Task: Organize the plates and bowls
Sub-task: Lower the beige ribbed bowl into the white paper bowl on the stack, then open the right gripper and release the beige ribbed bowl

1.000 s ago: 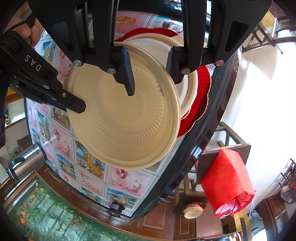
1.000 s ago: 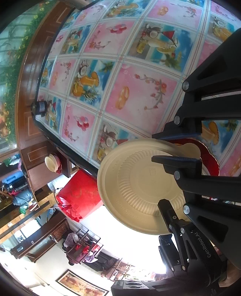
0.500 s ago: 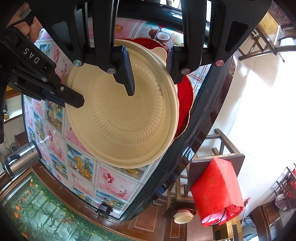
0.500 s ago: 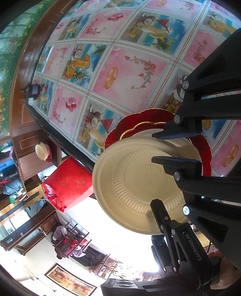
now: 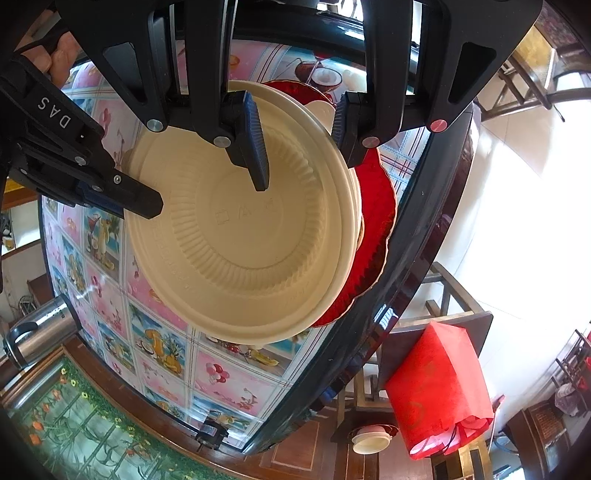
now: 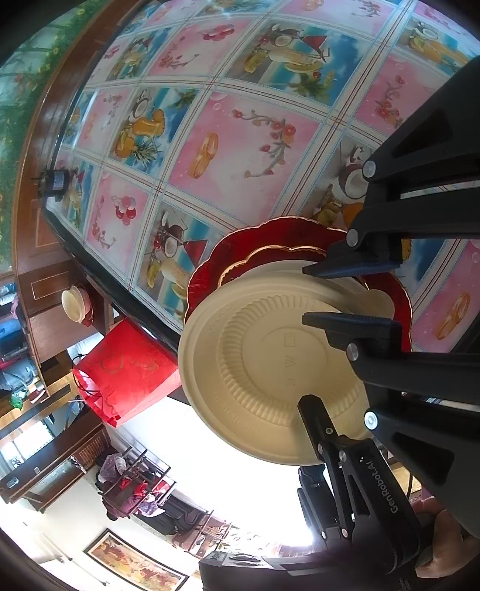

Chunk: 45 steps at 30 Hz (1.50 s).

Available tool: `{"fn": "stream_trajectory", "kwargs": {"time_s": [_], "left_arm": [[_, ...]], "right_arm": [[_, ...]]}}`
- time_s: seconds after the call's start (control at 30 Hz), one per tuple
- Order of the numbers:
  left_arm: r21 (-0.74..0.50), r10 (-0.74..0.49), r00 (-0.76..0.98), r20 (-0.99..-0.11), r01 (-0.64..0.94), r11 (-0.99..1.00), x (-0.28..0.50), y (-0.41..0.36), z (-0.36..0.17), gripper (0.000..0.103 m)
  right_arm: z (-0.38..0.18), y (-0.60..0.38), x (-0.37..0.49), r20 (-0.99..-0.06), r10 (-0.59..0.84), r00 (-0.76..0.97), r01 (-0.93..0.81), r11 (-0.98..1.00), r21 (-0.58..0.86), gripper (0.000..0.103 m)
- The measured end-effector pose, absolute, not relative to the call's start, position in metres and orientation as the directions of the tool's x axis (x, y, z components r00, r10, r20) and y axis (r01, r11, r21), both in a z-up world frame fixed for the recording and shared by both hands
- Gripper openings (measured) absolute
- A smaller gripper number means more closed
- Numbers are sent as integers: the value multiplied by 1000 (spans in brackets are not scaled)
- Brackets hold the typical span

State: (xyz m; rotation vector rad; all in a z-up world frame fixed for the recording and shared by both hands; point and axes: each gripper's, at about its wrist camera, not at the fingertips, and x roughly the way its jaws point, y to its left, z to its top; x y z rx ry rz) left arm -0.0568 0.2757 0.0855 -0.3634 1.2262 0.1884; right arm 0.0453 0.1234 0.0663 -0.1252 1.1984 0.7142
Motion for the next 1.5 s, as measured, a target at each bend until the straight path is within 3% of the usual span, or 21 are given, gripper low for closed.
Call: {"fn": "stream_trajectory", "kwargs": {"time_s": [0.43, 0.7, 0.83, 1.0, 1.1, 1.33, 1.4, 1.5], "left_arm": [[-173, -52, 334, -941, -345, 922, -56, 276, 83, 32], [-227, -103, 354, -930, -328, 917, -55, 272, 85, 61], [-227, -105, 362, -926, -313, 922, -55, 266, 86, 71], [-202, -80, 370, -925, -304, 931, -56, 264, 88, 74], [-202, -77, 373, -924, -308, 929, -58, 265, 90, 88], [-175, -43, 396, -917, -305, 936, -67, 257, 102, 88], [-156, -17, 411, -911, -308, 938, -72, 254, 107, 88], [-142, 12, 434, -901, -322, 936, -82, 248, 113, 88]], "right_arm": [[63, 121, 44, -877, 452, 165, -547, 782, 300, 18], [62, 122, 43, -877, 452, 166, -546, 782, 300, 18], [63, 121, 44, -879, 443, 177, -542, 789, 289, 18], [67, 118, 43, -881, 429, 199, -533, 802, 270, 23], [71, 115, 41, -883, 416, 218, -531, 810, 250, 31], [83, 103, 39, -876, 409, 256, -535, 815, 225, 39], [85, 100, 39, -873, 412, 261, -538, 813, 223, 51], [86, 92, 36, -868, 414, 272, -542, 812, 217, 58]]}}
